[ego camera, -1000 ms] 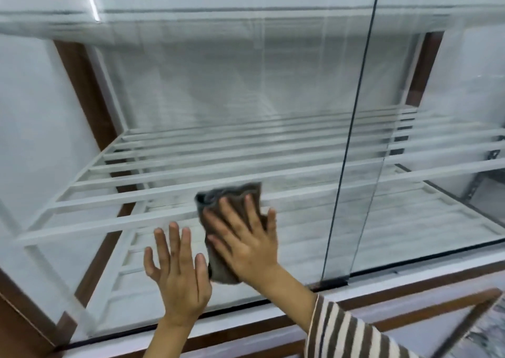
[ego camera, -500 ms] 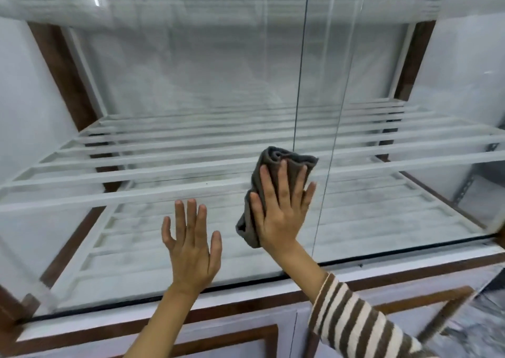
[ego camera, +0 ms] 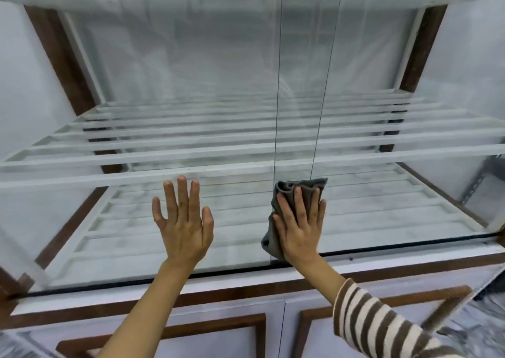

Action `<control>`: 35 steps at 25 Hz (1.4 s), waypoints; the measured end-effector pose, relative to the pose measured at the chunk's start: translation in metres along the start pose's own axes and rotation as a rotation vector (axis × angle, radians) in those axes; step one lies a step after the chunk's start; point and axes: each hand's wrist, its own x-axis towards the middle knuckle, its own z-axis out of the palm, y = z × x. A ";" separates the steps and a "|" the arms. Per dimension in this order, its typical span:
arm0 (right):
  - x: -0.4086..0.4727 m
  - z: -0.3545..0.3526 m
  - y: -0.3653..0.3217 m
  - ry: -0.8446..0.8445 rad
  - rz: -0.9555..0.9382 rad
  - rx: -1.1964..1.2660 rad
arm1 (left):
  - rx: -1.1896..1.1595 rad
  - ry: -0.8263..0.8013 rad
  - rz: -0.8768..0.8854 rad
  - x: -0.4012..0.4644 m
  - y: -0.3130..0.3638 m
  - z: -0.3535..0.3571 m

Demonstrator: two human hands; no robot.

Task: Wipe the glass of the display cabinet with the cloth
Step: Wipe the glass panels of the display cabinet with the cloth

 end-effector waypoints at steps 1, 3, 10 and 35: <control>0.000 0.002 -0.013 -0.014 0.026 -0.026 | 0.003 -0.001 0.005 0.000 0.000 0.000; -0.015 0.006 -0.022 -0.117 -0.160 -0.132 | 0.010 0.009 0.012 -0.001 0.000 0.001; -0.072 -0.008 0.032 -0.252 -0.465 -0.213 | 0.038 0.049 0.036 0.000 -0.002 0.006; -0.081 0.018 -0.041 -0.418 -0.481 -0.234 | 0.063 -0.132 0.060 -0.026 -0.029 -0.019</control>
